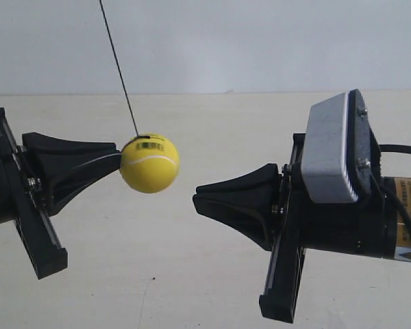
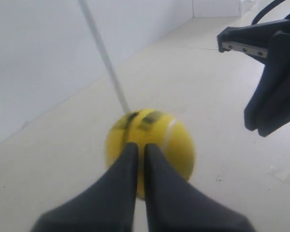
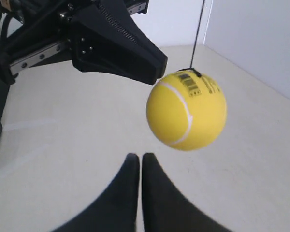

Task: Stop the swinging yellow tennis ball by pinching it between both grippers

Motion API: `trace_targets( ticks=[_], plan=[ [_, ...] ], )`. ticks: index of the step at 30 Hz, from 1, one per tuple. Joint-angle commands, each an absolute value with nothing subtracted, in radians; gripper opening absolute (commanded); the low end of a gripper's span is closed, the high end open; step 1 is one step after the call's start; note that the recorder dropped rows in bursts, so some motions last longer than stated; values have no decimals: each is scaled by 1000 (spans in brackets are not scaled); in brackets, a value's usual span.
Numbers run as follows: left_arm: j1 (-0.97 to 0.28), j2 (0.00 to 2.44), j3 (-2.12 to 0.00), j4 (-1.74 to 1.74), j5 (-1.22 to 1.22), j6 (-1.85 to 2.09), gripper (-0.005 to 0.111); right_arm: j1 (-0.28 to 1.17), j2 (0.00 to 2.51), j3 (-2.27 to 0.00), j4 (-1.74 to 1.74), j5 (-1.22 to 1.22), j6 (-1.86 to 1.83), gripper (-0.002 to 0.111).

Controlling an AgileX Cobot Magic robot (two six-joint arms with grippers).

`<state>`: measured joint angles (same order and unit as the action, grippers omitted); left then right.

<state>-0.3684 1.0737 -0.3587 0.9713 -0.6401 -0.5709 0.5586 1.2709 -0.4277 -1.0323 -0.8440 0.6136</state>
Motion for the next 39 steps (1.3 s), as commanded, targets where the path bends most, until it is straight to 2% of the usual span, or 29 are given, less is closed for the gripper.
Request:
trace_targets(
  ticks=[1, 14, 18, 22, 24, 29, 39],
  plan=[
    [-370, 1076, -355, 946, -639, -546, 5, 564, 1269, -432, -1025, -841, 605, 0],
    [-370, 1237, -355, 887, -871, -453, 5, 564, 1269, -432, -1001, -841, 594, 0],
    [-370, 1239, -355, 887, -864, -448, 5, 564, 1269, -432, -997, -846, 591, 0],
    [-370, 1239, -355, 800, -835, -371, 5, 568, 1269, -456, -827, -818, 482, 0],
    [-370, 1239, -355, 747, -814, -346, 5, 568, 1278, -503, -875, -722, 544, 0],
    [-370, 1215, -355, 747, -763, -344, 5, 568, 1436, -568, -953, -789, 590, 0],
    [-370, 1120, -355, 967, -744, -505, 5, 568, 1486, -580, -949, -789, 545, 0]
  ],
)
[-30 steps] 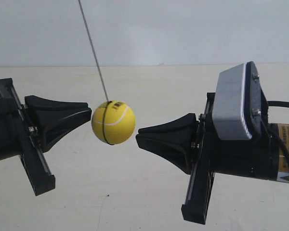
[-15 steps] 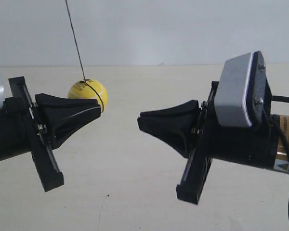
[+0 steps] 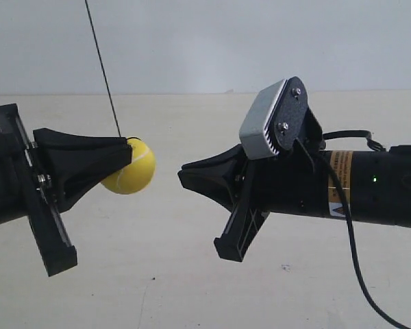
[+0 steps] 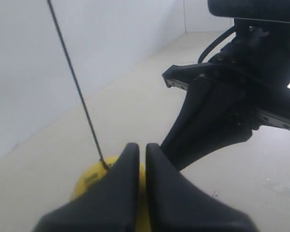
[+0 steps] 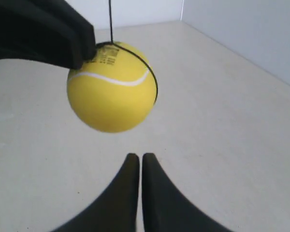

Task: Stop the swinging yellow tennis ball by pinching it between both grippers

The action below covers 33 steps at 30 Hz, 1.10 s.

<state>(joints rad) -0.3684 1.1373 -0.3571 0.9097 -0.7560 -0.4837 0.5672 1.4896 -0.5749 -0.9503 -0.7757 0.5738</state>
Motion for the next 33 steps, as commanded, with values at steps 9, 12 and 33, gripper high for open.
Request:
trace_targets(
  ticks=[9, 12, 33],
  plan=[
    [-370, 1121, -355, 853, -595, -411, 5, 568, 1486, -580, -953, -839, 567, 0],
    [-370, 1125, -355, 850, -595, -389, 5, 568, 1486, -580, -951, -856, 567, 0],
    [-370, 1222, -355, 789, -676, -335, 5, 568, 1487, -621, -1039, -871, 660, 0]
  ],
)
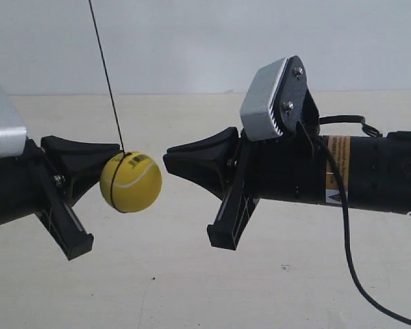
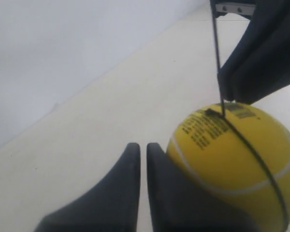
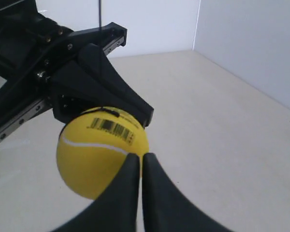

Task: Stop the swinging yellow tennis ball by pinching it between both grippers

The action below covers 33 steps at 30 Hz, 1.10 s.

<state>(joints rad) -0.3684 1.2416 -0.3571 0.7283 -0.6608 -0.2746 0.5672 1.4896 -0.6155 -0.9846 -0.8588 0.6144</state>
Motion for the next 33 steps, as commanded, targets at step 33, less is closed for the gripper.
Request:
trace_targets(
  ticks=[33],
  plan=[
    [-370, 1094, -314, 991, -647, -532, 5, 568, 1487, -621, -1113, -902, 709, 0]
  ],
)
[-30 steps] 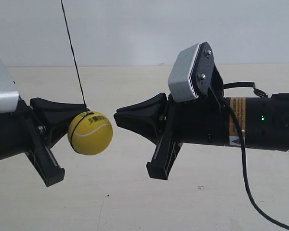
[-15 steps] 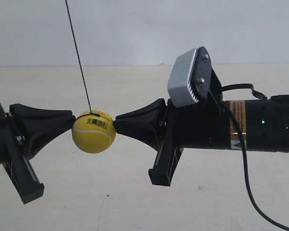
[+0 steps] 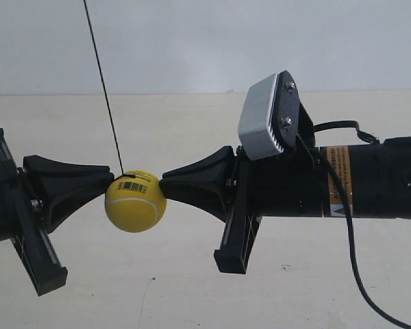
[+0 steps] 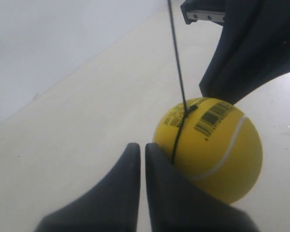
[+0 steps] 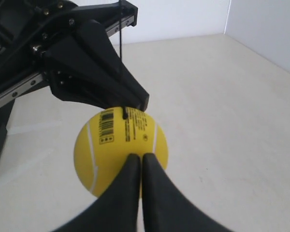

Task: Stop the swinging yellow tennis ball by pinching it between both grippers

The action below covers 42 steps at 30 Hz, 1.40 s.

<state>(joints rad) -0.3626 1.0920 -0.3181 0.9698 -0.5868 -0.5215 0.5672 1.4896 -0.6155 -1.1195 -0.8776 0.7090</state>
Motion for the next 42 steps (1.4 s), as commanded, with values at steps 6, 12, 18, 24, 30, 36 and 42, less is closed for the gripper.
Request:
trace_targets(
  ticks=[6, 12, 18, 24, 30, 36, 42],
  plan=[
    [-370, 1094, -314, 991, -647, -532, 5, 568, 1487, -621, -1115, -902, 711, 0],
    [-370, 1094, -314, 991, -647, -532, 5, 568, 1487, -621, -1117, -902, 710, 0],
    [-370, 1094, -314, 991, -645, -532, 5, 568, 1487, -621, -1120, -902, 710, 0],
    [-370, 1051, -314, 960, -557, -532, 5, 568, 1487, -621, -1128, -900, 711, 0],
    [-370, 984, -297, 951, -534, -547, 5, 568, 1487, -621, -1128, -900, 711, 0],
    [-370, 991, -277, 962, -597, -547, 5, 568, 1487, -621, -1128, -906, 715, 0],
    [-370, 997, -277, 913, -577, -495, 5, 568, 1487, -621, -1128, -906, 715, 0]
  ],
)
